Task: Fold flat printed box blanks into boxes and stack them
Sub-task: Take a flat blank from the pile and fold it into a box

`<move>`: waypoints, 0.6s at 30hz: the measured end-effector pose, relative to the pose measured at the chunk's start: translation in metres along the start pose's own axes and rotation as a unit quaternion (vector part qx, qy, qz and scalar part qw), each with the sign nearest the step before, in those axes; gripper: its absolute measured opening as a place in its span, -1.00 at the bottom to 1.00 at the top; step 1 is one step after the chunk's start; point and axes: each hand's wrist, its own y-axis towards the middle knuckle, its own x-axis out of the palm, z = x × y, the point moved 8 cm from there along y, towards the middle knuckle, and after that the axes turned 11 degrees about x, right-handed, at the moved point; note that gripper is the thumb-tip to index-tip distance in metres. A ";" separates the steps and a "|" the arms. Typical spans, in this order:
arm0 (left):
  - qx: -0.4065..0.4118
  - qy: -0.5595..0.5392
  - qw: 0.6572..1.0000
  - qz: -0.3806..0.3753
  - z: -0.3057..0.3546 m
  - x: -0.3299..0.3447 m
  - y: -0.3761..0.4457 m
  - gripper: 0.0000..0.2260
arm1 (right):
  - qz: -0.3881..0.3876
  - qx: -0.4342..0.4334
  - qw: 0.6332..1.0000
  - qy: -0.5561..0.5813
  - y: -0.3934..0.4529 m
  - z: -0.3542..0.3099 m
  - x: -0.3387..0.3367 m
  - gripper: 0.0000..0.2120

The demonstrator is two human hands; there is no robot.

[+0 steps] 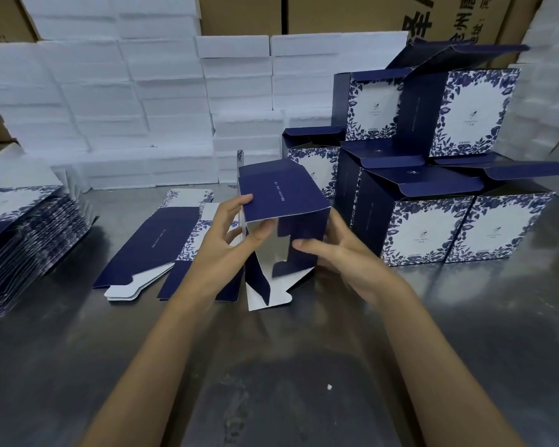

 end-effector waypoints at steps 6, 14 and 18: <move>0.012 -0.015 0.999 0.049 0.003 -0.005 0.000 -0.52 | 0.110 -0.042 0.982 -0.147 0.006 0.007 0.000 -0.24; 0.035 -0.028 0.997 0.056 -0.003 0.000 -0.002 -0.56 | 0.107 0.063 0.932 -0.341 0.003 0.013 -0.020 -0.55; 0.016 -0.017 0.998 0.065 -0.007 0.002 -0.002 -0.59 | 0.083 0.096 0.907 -0.402 0.003 0.023 -0.026 -0.60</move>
